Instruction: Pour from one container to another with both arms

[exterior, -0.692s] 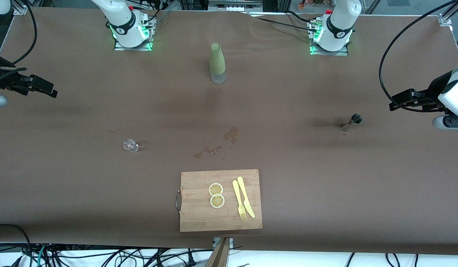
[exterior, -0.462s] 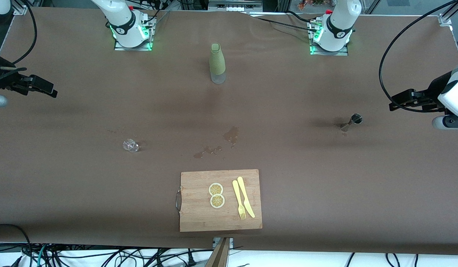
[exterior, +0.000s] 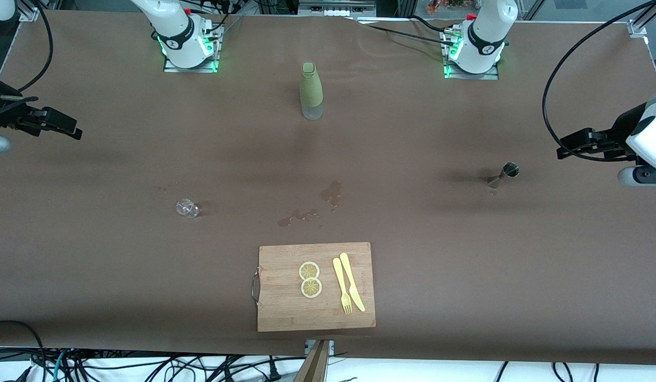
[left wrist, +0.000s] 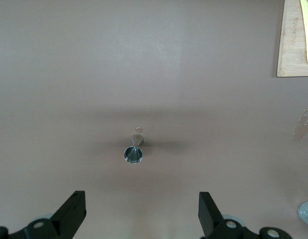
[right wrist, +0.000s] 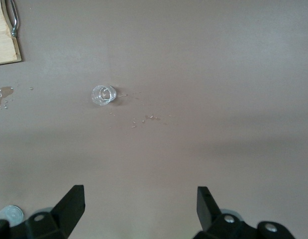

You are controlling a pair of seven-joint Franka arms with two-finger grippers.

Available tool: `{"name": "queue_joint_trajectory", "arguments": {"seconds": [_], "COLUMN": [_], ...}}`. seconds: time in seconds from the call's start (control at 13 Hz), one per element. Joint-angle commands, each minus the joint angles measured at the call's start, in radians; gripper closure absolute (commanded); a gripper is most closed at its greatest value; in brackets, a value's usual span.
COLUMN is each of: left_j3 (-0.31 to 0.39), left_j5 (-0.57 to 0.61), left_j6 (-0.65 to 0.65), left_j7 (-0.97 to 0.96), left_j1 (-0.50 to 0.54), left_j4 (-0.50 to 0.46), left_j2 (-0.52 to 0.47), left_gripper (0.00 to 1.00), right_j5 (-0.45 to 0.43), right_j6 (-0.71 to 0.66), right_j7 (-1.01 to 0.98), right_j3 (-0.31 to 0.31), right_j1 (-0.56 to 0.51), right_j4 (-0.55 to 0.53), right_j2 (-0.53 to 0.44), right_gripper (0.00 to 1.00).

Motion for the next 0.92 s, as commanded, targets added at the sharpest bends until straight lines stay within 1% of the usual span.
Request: {"name": "queue_joint_trajectory", "arguments": {"seconds": [0.0, 0.15, 0.31, 0.62, 0.85], "left_j3": [0.003, 0.026, 0.024, 0.027, 0.078], "left_j5": [-0.017, -0.018, -0.03, -0.04, -0.043], "left_j6": [0.006, 0.003, 0.0, -0.003, -0.003], "left_j7": [0.009, 0.009, 0.032, 0.298, 0.519], "left_j1": [0.009, 0.029, 0.098, 0.186, 0.215], "left_j4": [-0.009, -0.017, -0.017, -0.037, -0.096], "left_j2": [0.007, 0.008, 0.025, 0.064, 0.082], "left_gripper": [0.0, 0.0, 0.0, 0.0, 0.0], "right_j5": [0.002, 0.002, 0.002, 0.003, 0.003], "right_j6": [-0.014, -0.016, -0.016, -0.016, -0.016], "right_j7": [0.004, 0.004, 0.003, 0.004, 0.004], "right_j3": [0.006, 0.007, 0.007, 0.007, 0.007], "right_j1": [-0.006, -0.004, -0.004, -0.006, -0.006], "right_j4": [0.011, 0.011, 0.011, 0.012, 0.014], "right_j2": [-0.004, -0.004, -0.004, -0.003, -0.001], "right_gripper": [0.0, 0.0, 0.0, 0.0, 0.0]}}
